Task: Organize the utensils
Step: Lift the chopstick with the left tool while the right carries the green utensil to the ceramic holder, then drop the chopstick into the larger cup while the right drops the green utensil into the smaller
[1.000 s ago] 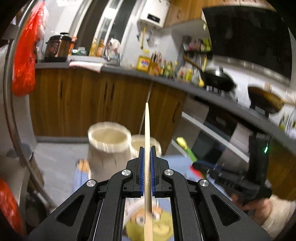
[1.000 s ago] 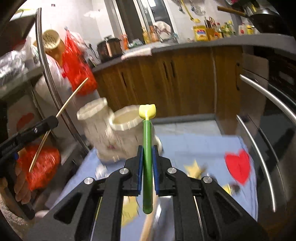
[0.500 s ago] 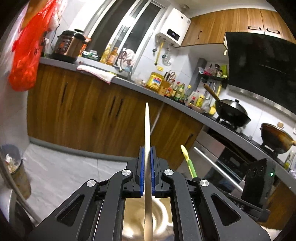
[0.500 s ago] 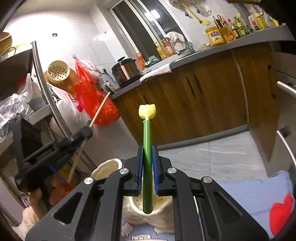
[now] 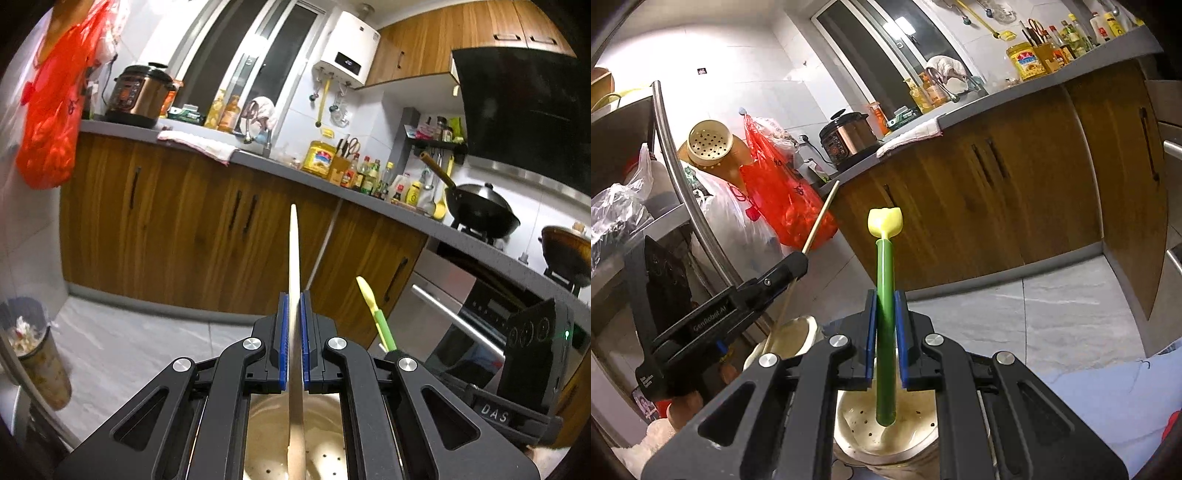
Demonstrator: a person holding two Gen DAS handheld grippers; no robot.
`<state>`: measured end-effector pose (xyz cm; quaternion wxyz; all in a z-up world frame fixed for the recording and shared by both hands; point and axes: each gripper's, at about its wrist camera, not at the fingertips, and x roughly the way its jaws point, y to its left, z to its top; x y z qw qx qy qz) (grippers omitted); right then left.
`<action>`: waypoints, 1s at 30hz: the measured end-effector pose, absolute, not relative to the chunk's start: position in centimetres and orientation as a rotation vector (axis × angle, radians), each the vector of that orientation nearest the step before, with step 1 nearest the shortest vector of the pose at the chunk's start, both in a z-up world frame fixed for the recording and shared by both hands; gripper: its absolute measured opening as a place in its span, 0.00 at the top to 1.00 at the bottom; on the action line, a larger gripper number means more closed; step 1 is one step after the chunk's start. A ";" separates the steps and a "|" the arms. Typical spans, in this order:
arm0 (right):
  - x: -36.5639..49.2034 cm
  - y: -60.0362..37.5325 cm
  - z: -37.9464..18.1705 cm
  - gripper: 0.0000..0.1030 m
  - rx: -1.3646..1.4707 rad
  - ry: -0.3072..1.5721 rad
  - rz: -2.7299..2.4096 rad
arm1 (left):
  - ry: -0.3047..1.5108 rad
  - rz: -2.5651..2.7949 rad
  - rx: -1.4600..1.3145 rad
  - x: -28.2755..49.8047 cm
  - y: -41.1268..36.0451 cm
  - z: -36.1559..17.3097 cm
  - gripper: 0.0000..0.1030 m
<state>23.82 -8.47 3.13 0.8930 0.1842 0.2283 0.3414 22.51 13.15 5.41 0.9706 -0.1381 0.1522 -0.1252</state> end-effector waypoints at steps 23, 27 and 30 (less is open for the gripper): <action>19.7 -7.5 2.8 0.91 0.136 0.507 0.630 | 0.414 -0.254 -0.221 18.1 13.5 5.0 0.94; 19.3 -7.4 2.8 0.91 0.121 0.538 0.619 | 0.445 -0.227 -0.191 17.9 13.0 4.8 0.94; 19.3 -7.1 2.7 0.91 0.111 0.554 0.610 | 0.462 -0.211 -0.166 17.8 12.6 4.8 0.94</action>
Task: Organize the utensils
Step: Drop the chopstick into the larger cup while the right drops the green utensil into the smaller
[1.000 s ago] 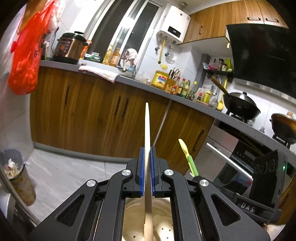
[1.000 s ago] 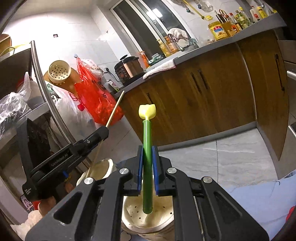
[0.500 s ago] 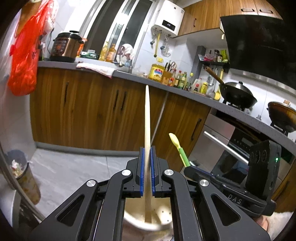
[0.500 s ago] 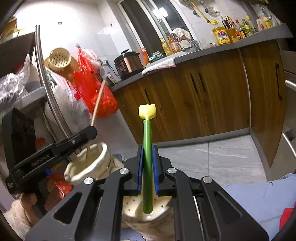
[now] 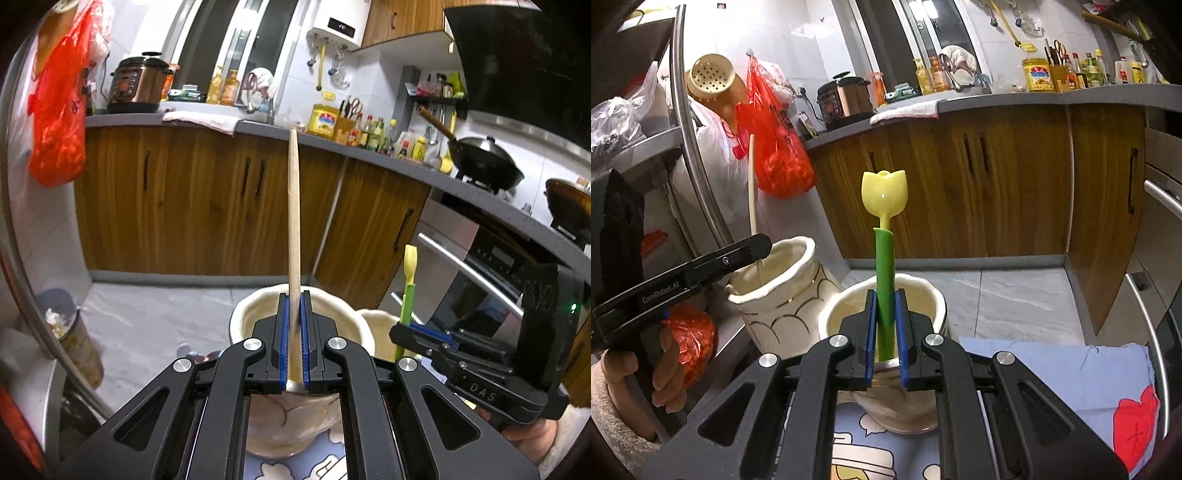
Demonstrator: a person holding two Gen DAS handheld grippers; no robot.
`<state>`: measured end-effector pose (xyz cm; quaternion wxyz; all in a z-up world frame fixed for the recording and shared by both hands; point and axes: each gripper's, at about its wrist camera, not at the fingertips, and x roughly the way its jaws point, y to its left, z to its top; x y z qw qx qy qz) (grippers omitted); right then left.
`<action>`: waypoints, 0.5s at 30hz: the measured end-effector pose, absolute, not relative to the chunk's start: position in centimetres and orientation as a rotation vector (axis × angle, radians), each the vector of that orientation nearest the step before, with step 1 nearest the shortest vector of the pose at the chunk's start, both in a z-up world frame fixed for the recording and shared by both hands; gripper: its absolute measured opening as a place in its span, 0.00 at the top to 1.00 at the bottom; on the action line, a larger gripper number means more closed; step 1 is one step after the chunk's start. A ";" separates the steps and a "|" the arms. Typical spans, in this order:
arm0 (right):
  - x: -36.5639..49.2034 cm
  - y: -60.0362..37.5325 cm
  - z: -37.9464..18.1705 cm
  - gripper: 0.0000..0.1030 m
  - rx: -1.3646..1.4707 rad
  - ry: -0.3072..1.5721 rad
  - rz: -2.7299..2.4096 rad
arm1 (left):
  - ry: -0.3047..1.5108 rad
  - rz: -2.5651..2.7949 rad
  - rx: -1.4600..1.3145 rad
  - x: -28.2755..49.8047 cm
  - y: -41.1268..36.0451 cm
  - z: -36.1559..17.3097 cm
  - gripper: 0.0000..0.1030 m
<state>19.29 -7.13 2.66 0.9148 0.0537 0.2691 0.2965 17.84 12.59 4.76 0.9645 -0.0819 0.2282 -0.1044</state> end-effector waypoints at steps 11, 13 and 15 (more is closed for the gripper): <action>20.2 -6.6 2.5 0.91 0.130 0.612 0.609 | 0.500 -0.195 -0.144 18.2 12.4 4.5 0.94; 20.2 -6.7 2.5 0.91 0.134 0.611 0.609 | 0.496 -0.198 -0.140 18.2 12.4 4.5 0.94; 20.2 -6.8 2.5 0.91 0.140 0.612 0.611 | 0.493 -0.194 -0.132 18.2 12.2 4.5 0.94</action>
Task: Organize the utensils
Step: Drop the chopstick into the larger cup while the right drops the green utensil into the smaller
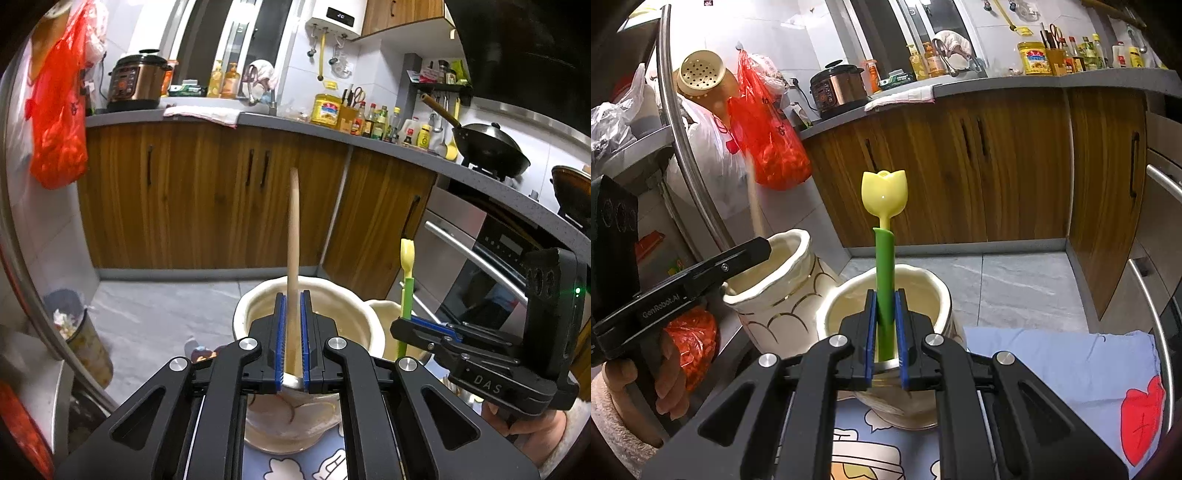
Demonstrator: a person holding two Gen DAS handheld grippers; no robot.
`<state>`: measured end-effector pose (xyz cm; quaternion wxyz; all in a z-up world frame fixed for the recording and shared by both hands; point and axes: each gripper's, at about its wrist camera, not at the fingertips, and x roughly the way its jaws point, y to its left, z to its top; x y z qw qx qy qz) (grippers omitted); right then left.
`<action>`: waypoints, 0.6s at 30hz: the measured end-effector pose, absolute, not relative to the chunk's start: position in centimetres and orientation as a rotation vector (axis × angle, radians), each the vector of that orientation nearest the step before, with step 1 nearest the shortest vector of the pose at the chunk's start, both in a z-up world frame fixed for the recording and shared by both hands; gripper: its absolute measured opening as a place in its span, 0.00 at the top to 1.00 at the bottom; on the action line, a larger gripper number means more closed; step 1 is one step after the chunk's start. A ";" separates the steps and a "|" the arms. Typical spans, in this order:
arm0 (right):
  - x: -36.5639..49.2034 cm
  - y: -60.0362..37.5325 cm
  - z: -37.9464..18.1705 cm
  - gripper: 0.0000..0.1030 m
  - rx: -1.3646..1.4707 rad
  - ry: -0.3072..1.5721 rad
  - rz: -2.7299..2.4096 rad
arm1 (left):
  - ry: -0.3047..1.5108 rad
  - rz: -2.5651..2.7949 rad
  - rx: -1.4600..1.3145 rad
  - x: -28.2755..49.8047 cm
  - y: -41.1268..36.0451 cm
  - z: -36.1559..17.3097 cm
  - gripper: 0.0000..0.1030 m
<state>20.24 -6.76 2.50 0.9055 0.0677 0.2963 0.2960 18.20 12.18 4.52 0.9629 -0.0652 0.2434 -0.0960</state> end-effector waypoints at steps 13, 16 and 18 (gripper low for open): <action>20.2 -7.5 2.7 0.79 0.169 0.607 0.621 | 0.484 -0.219 -0.145 17.6 11.9 4.8 0.93; 20.1 -7.6 2.8 0.78 0.178 0.607 0.622 | 0.477 -0.218 -0.147 17.4 12.0 5.0 0.92; 19.8 -7.6 3.1 0.77 0.178 0.607 0.620 | 0.476 -0.212 -0.145 17.3 12.2 5.0 0.88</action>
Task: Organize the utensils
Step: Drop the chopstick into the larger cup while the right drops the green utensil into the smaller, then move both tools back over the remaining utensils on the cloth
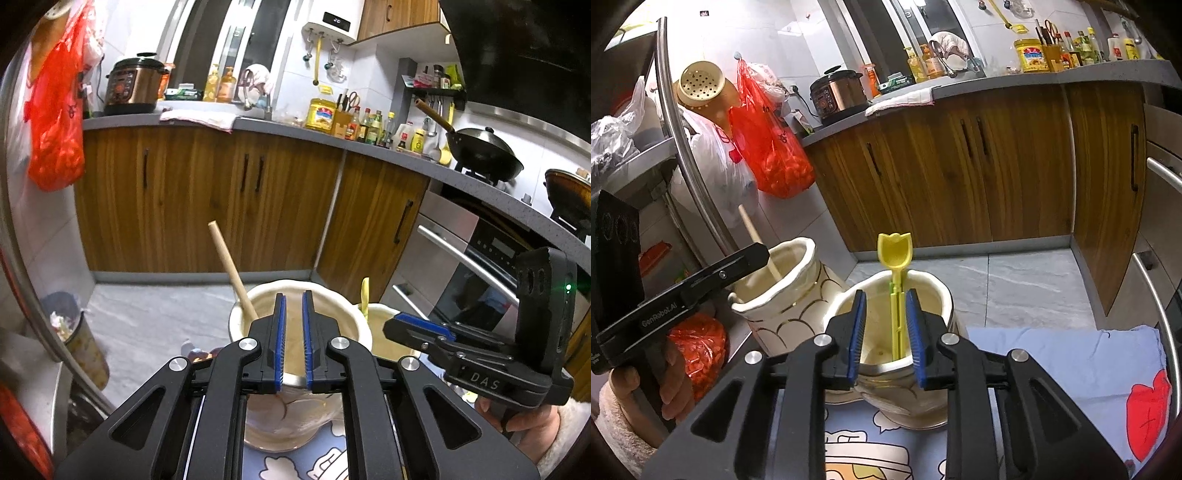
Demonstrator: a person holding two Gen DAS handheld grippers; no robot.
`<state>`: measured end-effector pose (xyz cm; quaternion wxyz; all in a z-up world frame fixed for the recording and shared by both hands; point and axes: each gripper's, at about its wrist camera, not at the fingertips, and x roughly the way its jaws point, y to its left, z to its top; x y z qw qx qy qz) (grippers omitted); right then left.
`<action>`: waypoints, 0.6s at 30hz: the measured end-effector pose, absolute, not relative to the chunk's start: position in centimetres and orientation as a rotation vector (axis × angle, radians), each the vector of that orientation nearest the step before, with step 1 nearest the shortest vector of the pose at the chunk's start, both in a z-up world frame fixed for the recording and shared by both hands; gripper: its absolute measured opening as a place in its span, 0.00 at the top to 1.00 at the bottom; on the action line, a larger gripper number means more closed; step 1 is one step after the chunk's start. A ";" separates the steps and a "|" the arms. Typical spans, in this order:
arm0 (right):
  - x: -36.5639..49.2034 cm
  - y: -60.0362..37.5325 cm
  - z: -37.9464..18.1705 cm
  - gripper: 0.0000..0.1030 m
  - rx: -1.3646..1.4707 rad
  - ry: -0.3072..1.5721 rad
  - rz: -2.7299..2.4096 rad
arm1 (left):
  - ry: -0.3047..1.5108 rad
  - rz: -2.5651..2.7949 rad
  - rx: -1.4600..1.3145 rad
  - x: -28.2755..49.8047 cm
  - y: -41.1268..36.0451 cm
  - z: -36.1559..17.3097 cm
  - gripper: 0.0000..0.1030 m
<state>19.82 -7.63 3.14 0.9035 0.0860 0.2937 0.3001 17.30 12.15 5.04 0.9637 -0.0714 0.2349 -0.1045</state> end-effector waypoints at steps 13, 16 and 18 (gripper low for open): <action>12.4 -13.9 8.1 0.27 0.135 0.578 0.557 | 0.493 -0.142 -0.012 11.8 9.3 7.5 0.31; 10.5 -16.1 8.6 0.15 0.129 0.579 0.527 | 0.512 -0.150 0.016 10.2 7.9 8.1 0.27; 9.2 -17.8 8.6 0.07 0.144 0.580 0.508 | 0.519 -0.162 0.022 9.2 7.1 8.4 0.20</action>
